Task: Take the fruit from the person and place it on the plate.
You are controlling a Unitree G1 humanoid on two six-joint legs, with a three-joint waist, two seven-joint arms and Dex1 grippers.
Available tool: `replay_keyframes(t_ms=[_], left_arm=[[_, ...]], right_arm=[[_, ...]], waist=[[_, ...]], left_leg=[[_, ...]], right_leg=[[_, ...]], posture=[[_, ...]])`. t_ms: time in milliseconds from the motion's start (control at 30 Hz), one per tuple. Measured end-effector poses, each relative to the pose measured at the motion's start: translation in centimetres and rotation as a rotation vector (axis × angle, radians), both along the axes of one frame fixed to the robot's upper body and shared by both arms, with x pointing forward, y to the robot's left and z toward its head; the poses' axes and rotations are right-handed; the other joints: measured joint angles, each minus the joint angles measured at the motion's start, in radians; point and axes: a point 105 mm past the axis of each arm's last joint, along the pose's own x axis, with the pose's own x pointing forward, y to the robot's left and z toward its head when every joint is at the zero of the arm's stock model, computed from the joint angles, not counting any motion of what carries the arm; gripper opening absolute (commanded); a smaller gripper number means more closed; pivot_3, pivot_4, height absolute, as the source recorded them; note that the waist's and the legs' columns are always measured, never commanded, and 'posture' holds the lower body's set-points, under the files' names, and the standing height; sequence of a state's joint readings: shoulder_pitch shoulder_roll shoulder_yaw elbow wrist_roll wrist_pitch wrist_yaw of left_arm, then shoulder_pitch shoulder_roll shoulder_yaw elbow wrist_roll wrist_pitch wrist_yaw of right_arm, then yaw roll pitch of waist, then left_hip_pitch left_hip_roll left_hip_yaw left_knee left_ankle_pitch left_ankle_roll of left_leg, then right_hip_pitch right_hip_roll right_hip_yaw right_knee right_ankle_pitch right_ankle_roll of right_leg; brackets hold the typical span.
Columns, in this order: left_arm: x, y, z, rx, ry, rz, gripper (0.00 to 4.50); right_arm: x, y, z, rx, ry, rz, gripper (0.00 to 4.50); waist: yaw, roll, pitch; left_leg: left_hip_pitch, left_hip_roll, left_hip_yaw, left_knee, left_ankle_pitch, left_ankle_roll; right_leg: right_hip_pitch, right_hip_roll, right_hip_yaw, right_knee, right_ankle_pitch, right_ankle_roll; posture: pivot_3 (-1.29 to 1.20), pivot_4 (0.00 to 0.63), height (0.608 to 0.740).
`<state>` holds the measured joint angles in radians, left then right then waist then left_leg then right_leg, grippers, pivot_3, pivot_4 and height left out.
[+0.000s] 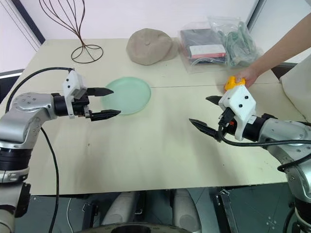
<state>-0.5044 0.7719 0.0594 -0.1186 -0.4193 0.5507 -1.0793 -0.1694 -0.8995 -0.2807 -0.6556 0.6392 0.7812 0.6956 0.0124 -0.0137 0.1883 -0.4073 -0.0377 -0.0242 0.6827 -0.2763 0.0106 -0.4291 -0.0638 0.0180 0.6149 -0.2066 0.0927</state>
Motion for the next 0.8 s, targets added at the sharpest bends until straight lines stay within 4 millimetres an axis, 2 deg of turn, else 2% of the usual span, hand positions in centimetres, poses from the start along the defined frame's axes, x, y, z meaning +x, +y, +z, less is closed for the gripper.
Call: replay_keyframes(t_ms=[800], left_arm=[[-1.6, 1.1, 0.2, -0.022, -0.012, 0.108, 4.47]], right_arm=[[1.3, 0.6, -1.1, -0.011, 0.053, 0.068, 4.5]], waist=[[0.0, 0.0, 0.0]], left_leg=[[0.0, 0.0, 0.0, 0.0, 0.0, 0.0]], right_leg=[[0.0, -0.001, 0.0, -0.001, 0.0, -0.001]], posture=[[0.0, 0.15, 0.74]])
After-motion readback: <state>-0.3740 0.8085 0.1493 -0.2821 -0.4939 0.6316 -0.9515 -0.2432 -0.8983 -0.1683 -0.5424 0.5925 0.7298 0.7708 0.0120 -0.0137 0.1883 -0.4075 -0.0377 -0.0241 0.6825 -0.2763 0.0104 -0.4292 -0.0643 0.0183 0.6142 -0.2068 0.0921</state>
